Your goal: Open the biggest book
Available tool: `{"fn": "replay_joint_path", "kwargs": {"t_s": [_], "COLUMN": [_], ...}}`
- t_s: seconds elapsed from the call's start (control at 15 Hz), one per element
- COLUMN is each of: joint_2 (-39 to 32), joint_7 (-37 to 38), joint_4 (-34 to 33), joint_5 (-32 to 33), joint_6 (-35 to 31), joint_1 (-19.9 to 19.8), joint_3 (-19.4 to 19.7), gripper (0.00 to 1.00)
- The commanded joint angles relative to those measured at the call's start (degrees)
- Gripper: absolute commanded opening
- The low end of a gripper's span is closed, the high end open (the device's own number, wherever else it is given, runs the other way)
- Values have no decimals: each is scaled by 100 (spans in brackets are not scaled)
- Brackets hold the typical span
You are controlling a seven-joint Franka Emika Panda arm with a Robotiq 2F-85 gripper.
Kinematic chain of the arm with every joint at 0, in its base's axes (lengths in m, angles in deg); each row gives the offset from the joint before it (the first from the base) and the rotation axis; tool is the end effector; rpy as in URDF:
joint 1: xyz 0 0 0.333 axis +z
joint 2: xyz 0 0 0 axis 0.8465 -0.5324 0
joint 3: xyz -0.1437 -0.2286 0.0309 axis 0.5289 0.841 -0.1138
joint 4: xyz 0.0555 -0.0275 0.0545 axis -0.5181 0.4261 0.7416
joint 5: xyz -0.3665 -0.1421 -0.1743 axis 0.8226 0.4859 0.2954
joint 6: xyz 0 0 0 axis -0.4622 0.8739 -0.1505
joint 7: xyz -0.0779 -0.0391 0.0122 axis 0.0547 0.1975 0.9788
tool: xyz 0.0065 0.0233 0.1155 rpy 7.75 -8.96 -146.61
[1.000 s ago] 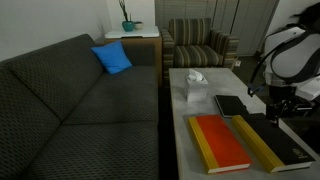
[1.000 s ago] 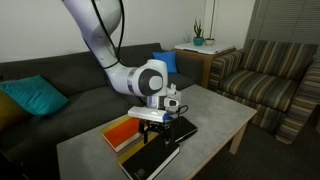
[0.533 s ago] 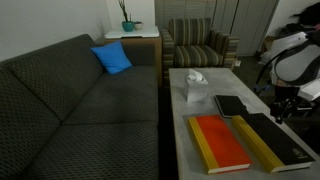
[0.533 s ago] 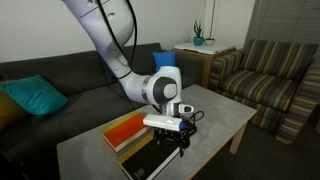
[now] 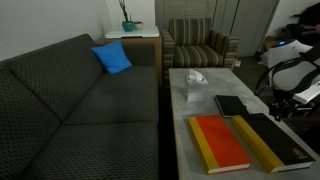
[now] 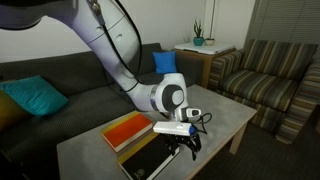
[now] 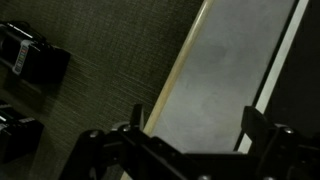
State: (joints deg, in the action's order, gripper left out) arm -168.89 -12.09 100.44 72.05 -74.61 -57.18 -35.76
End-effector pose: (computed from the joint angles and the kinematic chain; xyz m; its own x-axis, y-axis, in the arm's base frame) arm 0.6248 -0.1177 -0.1700 0.9483 0.1927 -0.2523 0.2644 -0.9193 0.2915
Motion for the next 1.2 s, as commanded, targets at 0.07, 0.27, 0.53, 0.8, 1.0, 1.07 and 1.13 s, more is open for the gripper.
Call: {"fn": "replay_joint_path", "kwargs": {"t_s": [0.07,0.27,0.53,0.8,1.0,1.07,1.13], "joint_2": [1,6,6,3,-1,-1,-2], "joint_7": [149,149,193,97,-19,-73,-127], "joint_4": [-41,-2,75,113,129,129,128], "joint_5": [222,220,217,164,102,74,48], "joint_6": [57,45,43,41,50,62,74], "joint_1": [-79,-144,-154,-232,-328,-378,-427], "joint_3": [-6,-17,-34,-147,-303,-375,-445], "gripper": [100,78,47,19,1,0,0]}}
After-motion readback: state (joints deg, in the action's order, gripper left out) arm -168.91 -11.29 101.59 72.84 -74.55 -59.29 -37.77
